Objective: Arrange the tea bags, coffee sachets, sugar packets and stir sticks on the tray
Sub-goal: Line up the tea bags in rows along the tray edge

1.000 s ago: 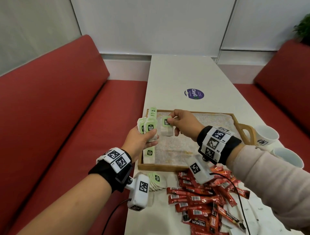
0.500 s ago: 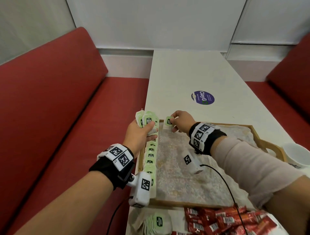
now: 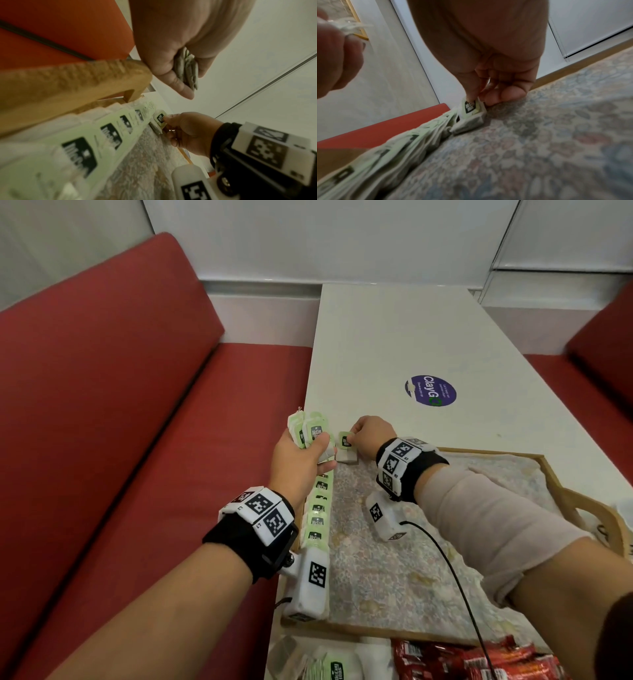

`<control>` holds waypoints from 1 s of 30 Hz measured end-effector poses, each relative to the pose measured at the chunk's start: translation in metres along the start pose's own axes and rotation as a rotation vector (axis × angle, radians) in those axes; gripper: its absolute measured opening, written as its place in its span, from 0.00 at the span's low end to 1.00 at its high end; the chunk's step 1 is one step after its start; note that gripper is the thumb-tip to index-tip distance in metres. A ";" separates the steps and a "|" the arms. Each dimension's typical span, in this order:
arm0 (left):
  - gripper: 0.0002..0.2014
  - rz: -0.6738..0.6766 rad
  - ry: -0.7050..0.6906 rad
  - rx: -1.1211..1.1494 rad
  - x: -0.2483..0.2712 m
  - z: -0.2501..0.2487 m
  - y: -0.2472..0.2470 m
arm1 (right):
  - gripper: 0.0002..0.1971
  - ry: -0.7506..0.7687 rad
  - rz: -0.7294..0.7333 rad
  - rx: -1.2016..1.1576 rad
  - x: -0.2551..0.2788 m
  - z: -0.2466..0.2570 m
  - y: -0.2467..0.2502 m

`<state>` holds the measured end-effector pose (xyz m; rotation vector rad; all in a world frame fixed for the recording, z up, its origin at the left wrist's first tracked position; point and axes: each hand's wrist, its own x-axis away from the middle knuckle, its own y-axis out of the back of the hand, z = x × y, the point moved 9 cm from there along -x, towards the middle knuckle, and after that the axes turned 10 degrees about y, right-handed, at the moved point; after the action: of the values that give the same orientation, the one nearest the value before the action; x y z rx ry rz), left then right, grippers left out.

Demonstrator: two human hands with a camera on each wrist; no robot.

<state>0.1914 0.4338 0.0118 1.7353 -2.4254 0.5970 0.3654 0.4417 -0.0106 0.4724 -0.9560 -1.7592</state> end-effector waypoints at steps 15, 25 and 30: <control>0.14 -0.052 -0.045 -0.095 0.001 0.002 0.001 | 0.13 0.133 -0.148 -0.190 0.012 0.011 0.016; 0.12 -0.099 -0.099 -0.237 0.008 -0.004 -0.003 | 0.12 0.303 0.171 -0.617 0.057 0.038 0.006; 0.15 -0.048 -0.073 -0.221 0.008 -0.001 -0.006 | 0.12 0.247 0.133 -0.725 0.057 0.034 0.006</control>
<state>0.1936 0.4252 0.0167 1.7453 -2.3832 0.2532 0.3228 0.4018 0.0214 0.1414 -0.1375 -1.7355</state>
